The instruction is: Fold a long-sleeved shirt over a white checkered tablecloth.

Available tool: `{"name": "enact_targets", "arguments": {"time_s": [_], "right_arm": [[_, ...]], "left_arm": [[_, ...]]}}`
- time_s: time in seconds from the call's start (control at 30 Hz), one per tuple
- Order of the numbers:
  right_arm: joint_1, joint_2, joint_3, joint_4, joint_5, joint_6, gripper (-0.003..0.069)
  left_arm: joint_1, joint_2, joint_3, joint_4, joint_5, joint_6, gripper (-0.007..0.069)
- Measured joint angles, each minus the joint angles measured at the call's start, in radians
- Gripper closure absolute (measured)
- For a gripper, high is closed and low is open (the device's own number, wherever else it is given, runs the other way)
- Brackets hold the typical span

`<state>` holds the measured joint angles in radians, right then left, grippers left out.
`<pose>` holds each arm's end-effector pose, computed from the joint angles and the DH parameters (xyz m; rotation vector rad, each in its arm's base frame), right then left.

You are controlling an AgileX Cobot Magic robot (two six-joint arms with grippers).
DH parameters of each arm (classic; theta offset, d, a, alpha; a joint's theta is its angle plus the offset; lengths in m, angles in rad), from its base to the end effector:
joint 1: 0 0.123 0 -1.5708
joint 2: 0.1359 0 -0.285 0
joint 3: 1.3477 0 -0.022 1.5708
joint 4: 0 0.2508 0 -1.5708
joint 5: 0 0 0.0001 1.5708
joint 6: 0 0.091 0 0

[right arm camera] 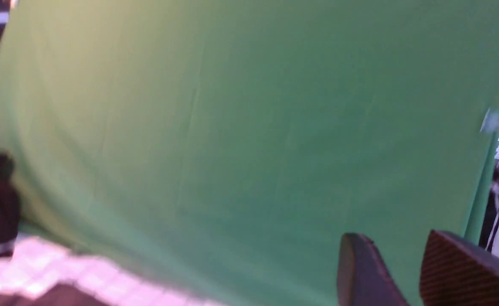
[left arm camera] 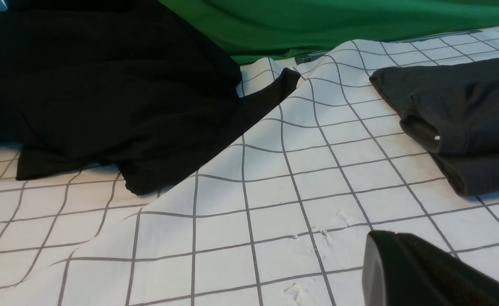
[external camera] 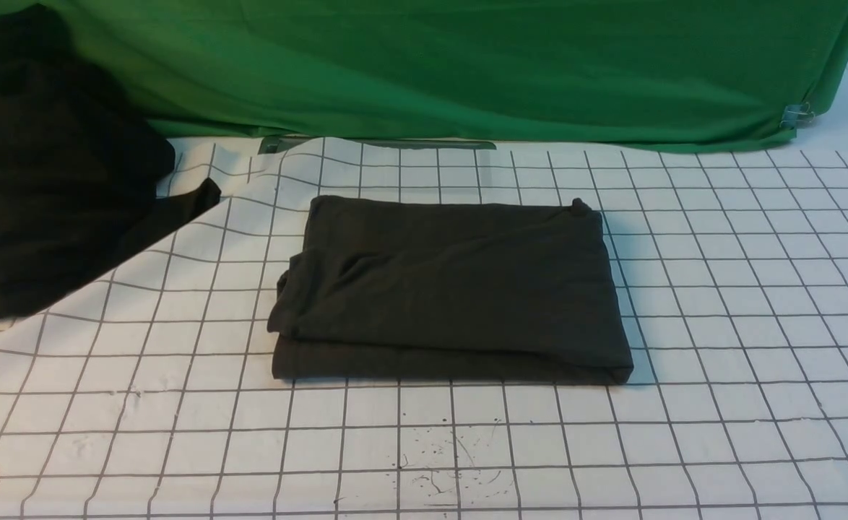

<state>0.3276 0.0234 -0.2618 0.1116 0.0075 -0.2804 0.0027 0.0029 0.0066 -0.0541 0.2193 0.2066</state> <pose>0.0337 0.0116 0.2976 -0.3087 1.2152 0.1380 0.0562 -0.0009 0.1909 0.1380 1.7077 0.1062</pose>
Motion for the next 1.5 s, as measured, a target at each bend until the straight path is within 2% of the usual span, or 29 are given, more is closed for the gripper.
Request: {"name": "enact_targets", "arguments": {"time_s": [0.1,0.17,0.27,0.5,0.6,0.63,0.67,0.73,0.87,1.5], "right_arm": [[0.0,0.012,0.031,-0.061,0.021,0.079,0.044],[0.0,0.019,0.05,-0.15,0.029,0.177,0.0435],[0.0,0.02,0.068,-0.193,0.036,0.234,0.0428],[-0.001,0.018,0.076,-0.206,0.088,0.248,0.0423],[-0.039,-0.002,0.081,-0.206,0.152,0.256,0.0421],[-0.097,-0.017,0.099,-0.206,0.184,0.257,0.0419],[-0.106,-0.019,0.107,-0.206,0.187,0.257,0.0419],[-0.212,-0.021,0.182,-0.206,0.211,0.229,0.0419],[-0.304,-0.021,0.267,-0.204,0.249,0.216,0.0419],[-0.322,-0.022,0.269,-0.203,0.241,0.236,0.0417]], "left_arm": [[0.0,0.0,0.0,0.0,0.0,0.0,0.0622],[0.0,0.0,0.0,0.0,0.0,0.0,0.0622],[0.0,0.0,0.0,0.0,0.0,0.0,0.0622],[0.0,0.0,0.001,0.0,-0.001,0.0,0.0622],[0.0,0.0,0.001,0.0,-0.001,0.0,0.0622],[0.0,0.0,0.001,0.0,-0.001,0.0,0.0622],[0.0,0.0,0.001,0.0,-0.001,0.0,0.0622],[0.0,0.0,0.001,0.0,-0.001,0.0,0.0622],[0.0,0.0,0.001,0.001,-0.001,0.0,0.0622],[0.0,-0.001,0.001,0.001,0.0,0.0,0.0622]]}}
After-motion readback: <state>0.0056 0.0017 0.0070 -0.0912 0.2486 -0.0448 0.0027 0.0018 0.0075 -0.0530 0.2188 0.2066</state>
